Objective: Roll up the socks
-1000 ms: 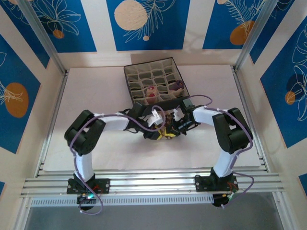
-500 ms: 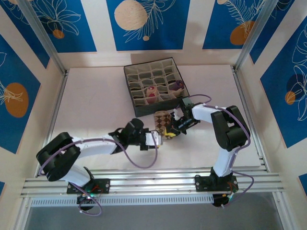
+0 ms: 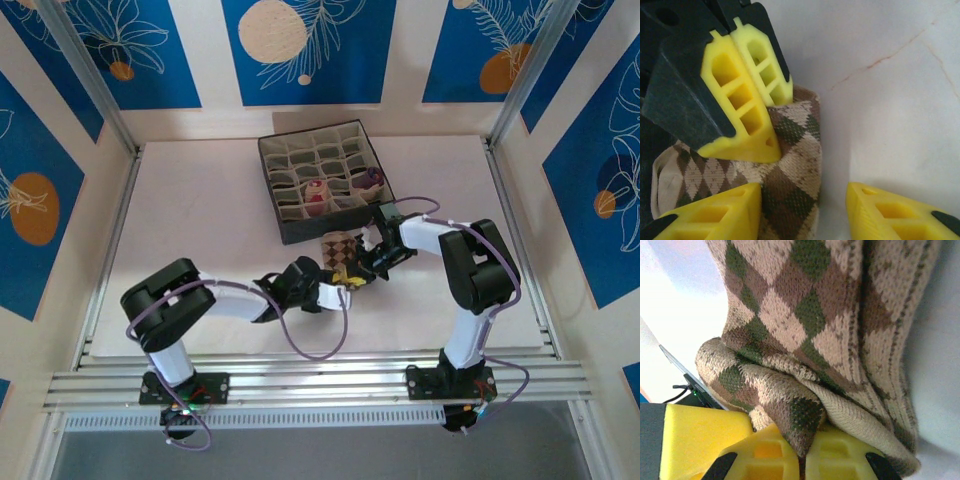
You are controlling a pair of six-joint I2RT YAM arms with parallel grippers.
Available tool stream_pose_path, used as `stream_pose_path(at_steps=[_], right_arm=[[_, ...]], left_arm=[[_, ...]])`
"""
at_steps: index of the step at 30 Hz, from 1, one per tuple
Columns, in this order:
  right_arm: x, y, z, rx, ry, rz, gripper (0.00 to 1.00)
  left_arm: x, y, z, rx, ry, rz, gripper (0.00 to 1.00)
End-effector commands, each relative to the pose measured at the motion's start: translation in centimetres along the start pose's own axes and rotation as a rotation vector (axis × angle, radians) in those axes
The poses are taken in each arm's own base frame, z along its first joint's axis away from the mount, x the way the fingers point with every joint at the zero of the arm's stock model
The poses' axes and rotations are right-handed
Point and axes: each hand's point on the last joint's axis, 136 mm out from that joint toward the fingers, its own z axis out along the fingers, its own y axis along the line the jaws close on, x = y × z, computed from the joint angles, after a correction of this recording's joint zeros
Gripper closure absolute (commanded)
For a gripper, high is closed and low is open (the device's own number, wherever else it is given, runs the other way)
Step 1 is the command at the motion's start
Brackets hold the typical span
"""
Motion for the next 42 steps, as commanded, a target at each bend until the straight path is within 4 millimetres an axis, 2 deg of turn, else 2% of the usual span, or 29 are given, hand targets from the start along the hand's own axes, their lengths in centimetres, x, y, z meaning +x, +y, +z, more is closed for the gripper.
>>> stream_pose_path(at_steps=[1,4,8,10,12,15,17,21,25,33,37,42], right_arm=[[2.5,-1.9,0.9,0.066,0.069,0.063,0.95],[3.1,-0.7,0.7,0.02,0.075,0.039,0.9],[3.6,0.7,-0.9,-0.027,0.044,0.004,0.69],[3.4,1.0,-2.5,-0.039,0.002,-0.006,0.61],[2.8,1.0,-4.1,-0.038,-0.045,-0.008,0.57],[1.1,0.7,-5.9,-0.009,-0.115,-0.016,0.57],[-0.1,1.1,-6.3,-0.002,-0.137,-0.028,0.59],[-2.5,2.6,-5.0,-0.018,-0.138,-0.077,0.61],[-3.4,4.0,-3.1,-0.057,-0.122,-0.141,0.61],[-1.6,3.0,-1.2,-0.125,-0.086,-0.158,0.58],[-0.8,2.5,-0.8,-0.129,-0.078,-0.162,0.58],[-0.9,1.6,-0.1,-0.081,-0.065,-0.147,0.59]], left_arm=[[-0.3,0.7,1.3,-0.011,0.01,-0.006,0.59],[1.1,0.1,2.0,0.033,0.067,-0.061,0.77],[1.3,-1.0,1.2,0.211,0.025,-0.246,0.99],[1.2,-1.3,0.3,0.318,-0.016,-0.362,1.0],[1.1,-1.6,-0.4,0.392,-0.035,-0.44,1.0],[1.1,-2.1,-1.1,0.493,-0.033,-0.525,1.0],[1.0,-2.3,-1.4,0.556,-0.022,-0.573,1.0],[0.6,-2.4,-1.7,0.653,-0.012,-0.671,1.0],[0.8,-1.8,-1.5,0.73,0.021,-0.812,1.0],[3.2,0.2,-0.9,0.754,0.073,-1.087,1.0],[4.0,0.1,-0.4,0.774,0.096,-1.146,1.0],[4.5,-0.1,0.4,0.79,0.118,-1.185,1.0]])
